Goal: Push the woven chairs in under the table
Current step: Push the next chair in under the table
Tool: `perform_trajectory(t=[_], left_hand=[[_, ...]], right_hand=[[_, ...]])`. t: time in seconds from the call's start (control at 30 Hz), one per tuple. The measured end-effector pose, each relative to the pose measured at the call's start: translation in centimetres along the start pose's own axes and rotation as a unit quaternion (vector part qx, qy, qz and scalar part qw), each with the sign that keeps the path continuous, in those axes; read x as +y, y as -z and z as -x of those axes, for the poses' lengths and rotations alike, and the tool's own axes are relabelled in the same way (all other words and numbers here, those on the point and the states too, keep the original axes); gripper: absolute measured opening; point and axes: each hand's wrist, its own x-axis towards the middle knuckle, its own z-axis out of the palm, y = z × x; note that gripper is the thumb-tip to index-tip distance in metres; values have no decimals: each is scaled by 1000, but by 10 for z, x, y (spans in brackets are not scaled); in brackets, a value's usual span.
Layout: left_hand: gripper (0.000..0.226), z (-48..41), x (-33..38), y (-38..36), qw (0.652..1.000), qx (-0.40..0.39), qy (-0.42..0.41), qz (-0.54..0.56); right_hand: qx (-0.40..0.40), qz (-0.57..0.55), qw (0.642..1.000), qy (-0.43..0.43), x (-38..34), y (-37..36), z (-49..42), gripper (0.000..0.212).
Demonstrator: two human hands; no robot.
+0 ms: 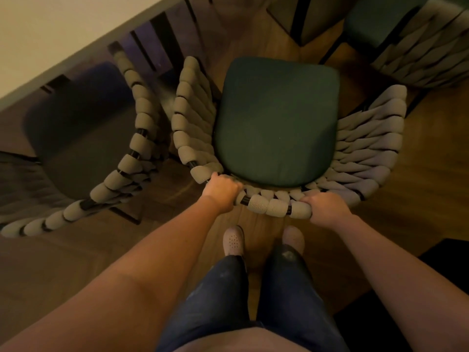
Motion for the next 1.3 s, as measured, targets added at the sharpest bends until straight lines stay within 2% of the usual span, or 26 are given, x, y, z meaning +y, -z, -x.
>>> perform_trajectory(t=[0.13,0.37,0.63,0.93,1.03,1.13,1.3], left_hand=[[29,-11,5,10,1000,5,20,19],[30,-27,37,23,994,-1,87,65],[26,-54,97,43,977,13,167,131],[24,-91,109,64,955,41,231,183],[21,-106,103,71,953,60,231,187],[22,-120,102,78,956,82,195,201],[38,-140,95,91,953,76,123,265]], right_hand=[[4,4,1000,24,18,15,-12,39],[-3,45,996,79,59,49,-27,46],[-15,140,978,152,129,86,-59,36],[-9,202,961,188,163,126,-114,41],[-2,221,955,200,172,141,-131,40],[-17,248,948,201,180,158,-138,43],[-24,281,941,186,199,183,-152,49]])
